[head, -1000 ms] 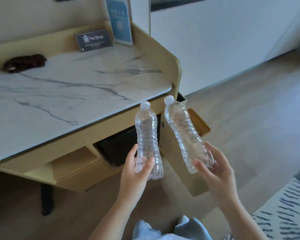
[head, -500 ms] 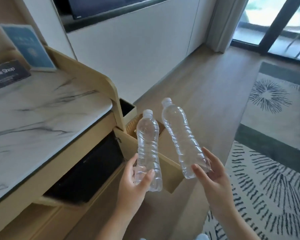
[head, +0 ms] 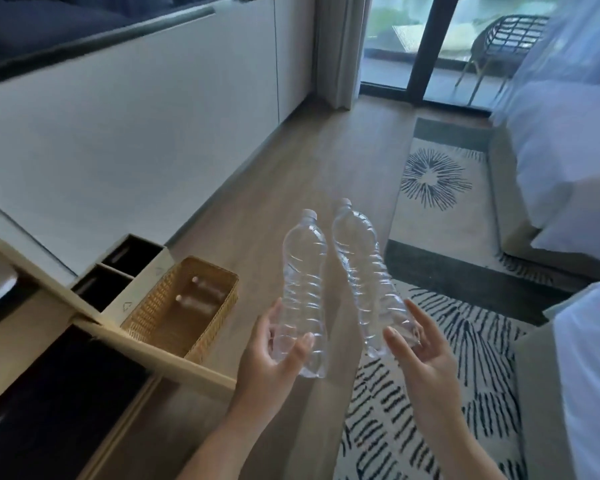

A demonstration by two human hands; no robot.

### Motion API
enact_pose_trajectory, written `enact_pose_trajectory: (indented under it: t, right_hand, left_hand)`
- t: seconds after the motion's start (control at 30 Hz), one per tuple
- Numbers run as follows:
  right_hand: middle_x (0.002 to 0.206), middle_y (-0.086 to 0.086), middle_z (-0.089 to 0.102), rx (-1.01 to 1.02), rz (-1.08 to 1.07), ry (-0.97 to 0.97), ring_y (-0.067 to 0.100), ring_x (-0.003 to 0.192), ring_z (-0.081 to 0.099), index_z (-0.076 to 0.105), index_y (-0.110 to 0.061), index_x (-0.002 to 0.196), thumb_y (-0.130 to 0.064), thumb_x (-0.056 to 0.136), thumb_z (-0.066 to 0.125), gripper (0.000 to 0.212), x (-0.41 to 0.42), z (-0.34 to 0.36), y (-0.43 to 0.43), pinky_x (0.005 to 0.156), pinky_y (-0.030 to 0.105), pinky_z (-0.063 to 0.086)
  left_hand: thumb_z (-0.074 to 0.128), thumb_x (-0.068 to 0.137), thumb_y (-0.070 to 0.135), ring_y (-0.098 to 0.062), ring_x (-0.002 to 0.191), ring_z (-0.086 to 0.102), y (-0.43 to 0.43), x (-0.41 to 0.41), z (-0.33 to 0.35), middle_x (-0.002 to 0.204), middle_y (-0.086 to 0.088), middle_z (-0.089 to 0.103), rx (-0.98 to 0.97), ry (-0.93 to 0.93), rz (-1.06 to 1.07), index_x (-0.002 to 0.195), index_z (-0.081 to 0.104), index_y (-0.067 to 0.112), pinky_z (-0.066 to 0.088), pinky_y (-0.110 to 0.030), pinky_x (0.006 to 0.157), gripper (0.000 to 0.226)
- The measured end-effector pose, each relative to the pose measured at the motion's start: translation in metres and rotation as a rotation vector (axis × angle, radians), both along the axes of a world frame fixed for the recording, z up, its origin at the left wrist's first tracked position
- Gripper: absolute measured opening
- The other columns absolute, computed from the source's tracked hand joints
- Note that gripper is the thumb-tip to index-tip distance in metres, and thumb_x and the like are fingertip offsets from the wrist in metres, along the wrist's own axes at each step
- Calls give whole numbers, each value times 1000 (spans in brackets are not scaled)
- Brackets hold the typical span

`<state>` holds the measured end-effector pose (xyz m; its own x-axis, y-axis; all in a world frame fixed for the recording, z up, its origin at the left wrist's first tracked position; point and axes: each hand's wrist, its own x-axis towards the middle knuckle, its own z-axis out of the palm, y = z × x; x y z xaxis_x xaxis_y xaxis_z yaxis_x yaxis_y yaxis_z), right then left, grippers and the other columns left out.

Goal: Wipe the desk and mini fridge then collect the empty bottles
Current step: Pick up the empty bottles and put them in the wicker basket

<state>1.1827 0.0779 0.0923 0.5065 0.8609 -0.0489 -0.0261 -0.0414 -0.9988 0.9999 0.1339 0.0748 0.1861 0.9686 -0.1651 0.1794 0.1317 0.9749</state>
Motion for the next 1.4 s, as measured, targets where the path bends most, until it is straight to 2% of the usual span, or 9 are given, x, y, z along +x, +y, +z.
enact_pose_trajectory:
  t: [0.2,0.4,0.67,0.8,0.9,1.07,1.13,1.27,1.4]
  right_hand:
    - [106,-7,60,-13,-76,50,-8,83,63,49,-27,123,-18,74,66,53,73,-8,6,63,5,46]
    - [96,-8,62,-55,-114,78,-11,78,62,49,-29,121,-12,80,65,48,112,-15,47,64,2,44]
    - [106,2,64,-57,-143,84,2,88,65,52,-29,120,-18,74,66,49,145,-21,159,68,12,49]
    - [98,1,66,-75,-88,49,2,82,66,53,-27,122,-21,71,67,53,151,-11,235,69,14,52]
    - [106,3,64,-85,-9,15,2,88,65,55,-38,113,-30,67,68,49,150,-2,290,71,14,50]
    - [105,4,68,-78,81,52,14,104,62,57,-35,114,-30,67,79,52,144,1,357,90,31,48]
    - [106,3,68,-83,116,40,17,107,61,57,-33,115,-29,70,75,49,143,-1,382,92,32,50]
    - [111,7,66,-84,233,10,10,89,67,58,-31,113,-20,70,70,46,148,-9,436,83,22,53]
    - [114,1,66,-103,385,3,16,107,61,60,-39,111,-44,61,78,53,160,-16,499,97,44,46]
  left_hand:
    - [59,59,66,7,100,57,19,85,6,111,17,59,57,70,-34,131,37,43,50,-25,86,79]
    - [66,58,66,-13,111,57,64,111,-8,121,7,58,-7,50,-8,121,38,57,49,-43,91,69]
    - [68,57,59,-10,102,63,183,137,-21,114,3,63,-41,-51,21,130,41,38,52,-42,87,80]
    - [67,56,60,-10,102,63,258,143,-14,112,4,64,-52,-101,61,121,43,50,53,-36,82,69]
    - [66,57,60,-7,104,61,305,139,-5,113,7,63,-16,-118,116,113,43,57,52,-35,85,61]
    - [67,58,61,-9,114,55,347,129,-7,128,7,56,-24,-151,225,113,43,57,47,-41,95,60]
    - [68,57,59,-7,109,59,359,130,-12,126,5,58,-45,-174,273,111,45,55,48,-38,92,59]
    - [66,55,60,1,103,60,387,135,-19,119,10,60,-54,-174,396,110,46,51,49,-28,86,59]
    - [72,65,57,8,96,60,422,146,-16,111,17,61,-48,-188,526,115,46,43,47,-10,69,59]
